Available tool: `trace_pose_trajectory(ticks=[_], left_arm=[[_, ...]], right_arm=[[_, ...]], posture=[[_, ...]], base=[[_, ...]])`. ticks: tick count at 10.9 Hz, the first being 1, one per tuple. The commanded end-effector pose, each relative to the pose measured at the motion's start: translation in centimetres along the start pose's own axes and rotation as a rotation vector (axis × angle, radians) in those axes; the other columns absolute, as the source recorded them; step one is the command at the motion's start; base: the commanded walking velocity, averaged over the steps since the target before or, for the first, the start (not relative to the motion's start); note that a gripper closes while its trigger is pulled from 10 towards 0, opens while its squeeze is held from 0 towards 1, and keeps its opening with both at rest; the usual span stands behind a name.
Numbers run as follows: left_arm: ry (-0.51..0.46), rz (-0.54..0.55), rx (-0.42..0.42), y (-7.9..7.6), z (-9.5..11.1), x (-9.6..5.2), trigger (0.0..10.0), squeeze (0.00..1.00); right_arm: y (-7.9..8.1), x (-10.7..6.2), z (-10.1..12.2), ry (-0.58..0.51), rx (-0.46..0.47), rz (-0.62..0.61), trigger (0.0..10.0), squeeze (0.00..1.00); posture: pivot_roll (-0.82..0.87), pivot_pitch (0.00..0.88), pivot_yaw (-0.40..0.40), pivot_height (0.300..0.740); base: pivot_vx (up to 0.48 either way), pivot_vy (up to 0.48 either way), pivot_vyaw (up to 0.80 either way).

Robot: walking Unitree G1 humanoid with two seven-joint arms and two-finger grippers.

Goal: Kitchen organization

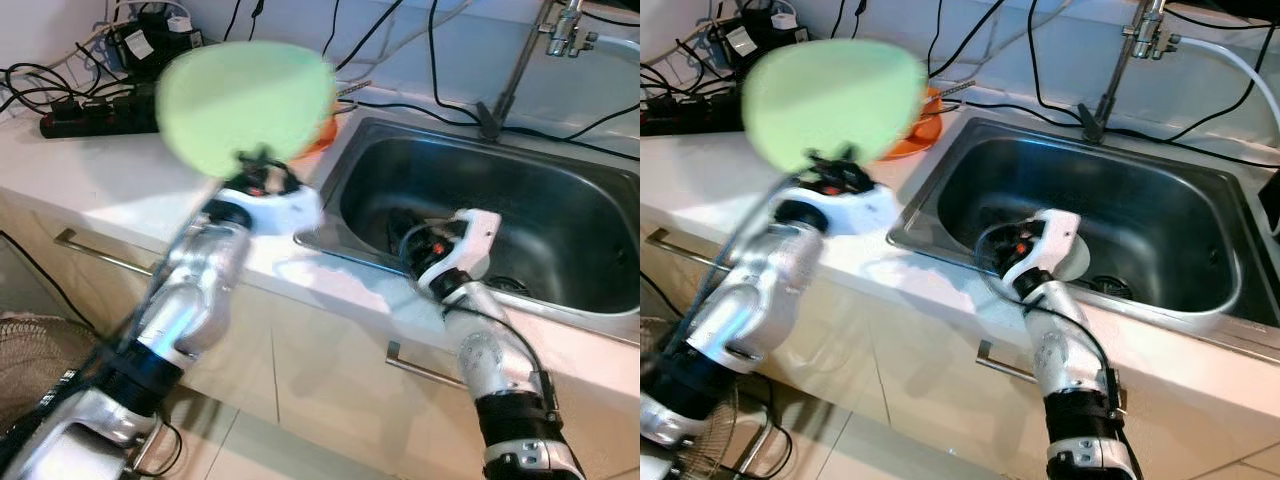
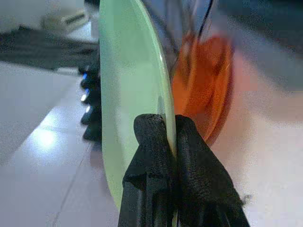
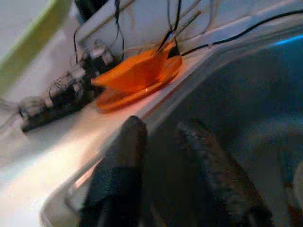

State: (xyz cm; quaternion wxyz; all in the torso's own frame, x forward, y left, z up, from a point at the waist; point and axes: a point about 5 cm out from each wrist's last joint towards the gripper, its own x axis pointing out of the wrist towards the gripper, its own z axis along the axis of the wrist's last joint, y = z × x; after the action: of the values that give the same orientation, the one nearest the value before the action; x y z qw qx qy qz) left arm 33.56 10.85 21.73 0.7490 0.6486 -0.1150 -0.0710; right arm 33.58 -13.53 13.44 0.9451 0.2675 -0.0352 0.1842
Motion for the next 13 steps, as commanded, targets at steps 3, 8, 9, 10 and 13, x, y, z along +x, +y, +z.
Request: trace_pose_trajectory(ticks=[3,8,9,10,13], left_arm=[[-0.143,-0.013,-0.029,-1.0,2.7,0.2,10.0,0.0],[-0.205,-0.096,-0.032,-2.5,3.6,0.2,10.0,0.0],[-0.213,-0.107,-0.032,-2.7,3.8,0.2,10.0,0.0],[-0.222,-0.119,-0.031,-2.8,3.9,0.2,10.0,0.0],[-0.276,-0.135,-0.03,-2.9,4.9,0.1,10.0,0.0]], right_arm=[[0.3,0.7,1.9,-0.079,0.141,0.018,10.0,1.0],[1.9,1.1,3.6,-0.146,0.342,0.106,10.0,0.0],[2.2,1.2,3.8,-0.148,0.341,0.117,10.0,0.0],[2.3,1.2,3.8,-0.141,0.339,0.124,10.0,0.0],[2.9,1.4,3.5,-0.128,0.346,0.13,10.0,0.0]], posture=[[0.17,0.0,0.003,0.74],[0.17,0.0,0.01,0.74],[0.17,0.0,0.011,0.74],[0.17,0.0,0.011,0.74],[0.17,0.0,0.009,0.74]], base=[[0.0,0.0,0.0],[0.0,0.0,0.0],[0.0,0.0,0.0],[0.0,0.0,0.0],[0.0,0.0,0.0]])
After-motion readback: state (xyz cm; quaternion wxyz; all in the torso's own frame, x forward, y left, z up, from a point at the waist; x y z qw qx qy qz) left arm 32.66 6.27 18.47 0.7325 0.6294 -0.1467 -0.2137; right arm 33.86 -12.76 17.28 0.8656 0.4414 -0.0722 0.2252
